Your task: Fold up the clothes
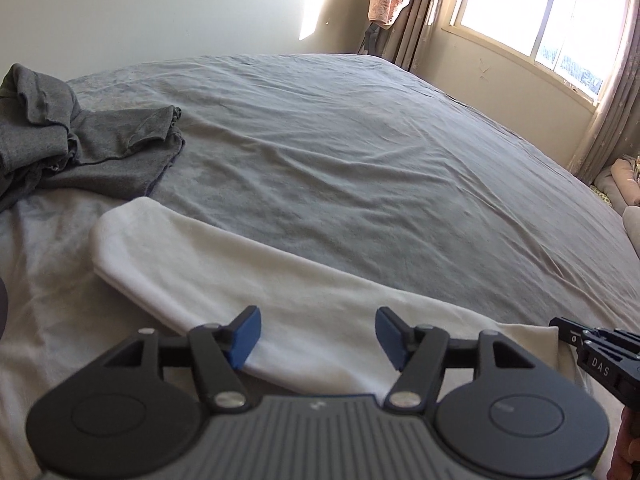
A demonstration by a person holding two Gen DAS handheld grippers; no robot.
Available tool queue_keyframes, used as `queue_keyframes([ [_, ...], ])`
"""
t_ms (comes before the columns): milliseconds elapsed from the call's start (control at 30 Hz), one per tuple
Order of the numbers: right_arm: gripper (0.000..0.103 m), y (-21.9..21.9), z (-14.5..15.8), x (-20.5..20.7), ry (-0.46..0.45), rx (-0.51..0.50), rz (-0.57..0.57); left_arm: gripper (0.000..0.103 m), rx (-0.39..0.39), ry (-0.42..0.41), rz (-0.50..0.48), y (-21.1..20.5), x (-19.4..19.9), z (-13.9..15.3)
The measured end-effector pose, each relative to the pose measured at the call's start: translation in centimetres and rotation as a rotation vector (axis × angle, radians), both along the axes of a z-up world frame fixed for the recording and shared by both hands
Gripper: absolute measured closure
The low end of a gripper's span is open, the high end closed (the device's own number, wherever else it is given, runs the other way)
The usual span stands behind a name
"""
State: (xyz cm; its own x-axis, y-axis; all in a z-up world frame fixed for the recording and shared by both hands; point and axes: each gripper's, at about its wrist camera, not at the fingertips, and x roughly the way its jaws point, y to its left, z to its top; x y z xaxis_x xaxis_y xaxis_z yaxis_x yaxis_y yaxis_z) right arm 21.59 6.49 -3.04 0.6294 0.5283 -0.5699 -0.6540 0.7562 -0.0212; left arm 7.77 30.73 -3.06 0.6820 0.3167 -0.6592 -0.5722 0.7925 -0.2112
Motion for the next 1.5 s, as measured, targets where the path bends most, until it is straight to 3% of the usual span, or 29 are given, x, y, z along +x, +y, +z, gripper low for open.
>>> queue_keyframes([
  [67, 0.095, -0.1, -0.4, 0.5, 0.027, -0.018, 0.001, 0.036, 0.003, 0.005, -0.006, -0.1, 0.1, 0.0],
  [133, 0.076, -0.7, 0.0, 0.4, 0.019, -0.013, -0.021, 0.035, 0.001, 0.004, -0.006, -0.1, 0.1, 0.0],
  [200, 0.072, -1.9, 1.0, 0.1, -0.001, 0.035, -0.047, 0.035, -0.006, 0.0, -0.005, 0.0, 0.0, 0.1],
  [333, 0.072, -4.3, 2.3, -0.9, 0.003, 0.075, -0.096, 0.035, -0.014, -0.006, -0.001, 0.0, 0.0, 0.1],
  [500, 0.074, -4.9, 0.7, -1.5, 0.039, 0.002, -0.134, 0.035, -0.014, -0.016, -0.014, -0.5, -0.1, 0.3],
  [600, 0.082, -5.0, -0.5, -1.7, 0.061, -0.042, -0.153, 0.034, -0.001, -0.005, -0.033, -1.1, 0.1, 0.1],
  [967, 0.082, -3.2, -0.4, 3.5, 0.041, -0.058, -0.226, 0.029, -0.017, 0.002, -0.03, -1.3, 0.5, 0.0],
  [1133, 0.064, -6.0, 1.9, 0.7, 0.037, -0.04, -0.277, 0.028, -0.034, -0.001, -0.033, -1.1, 0.4, 0.3],
  [1267, 0.057, -9.2, 2.5, -2.9, 0.036, -0.049, -0.32, 0.027, -0.049, -0.01, -0.049, -1.8, 0.1, 0.7],
  [1500, 0.04, -14.5, 1.5, -8.6, 0.051, -0.068, -0.437, 0.025, -0.038, -0.035, -0.197, -7.3, -0.8, 1.6],
])
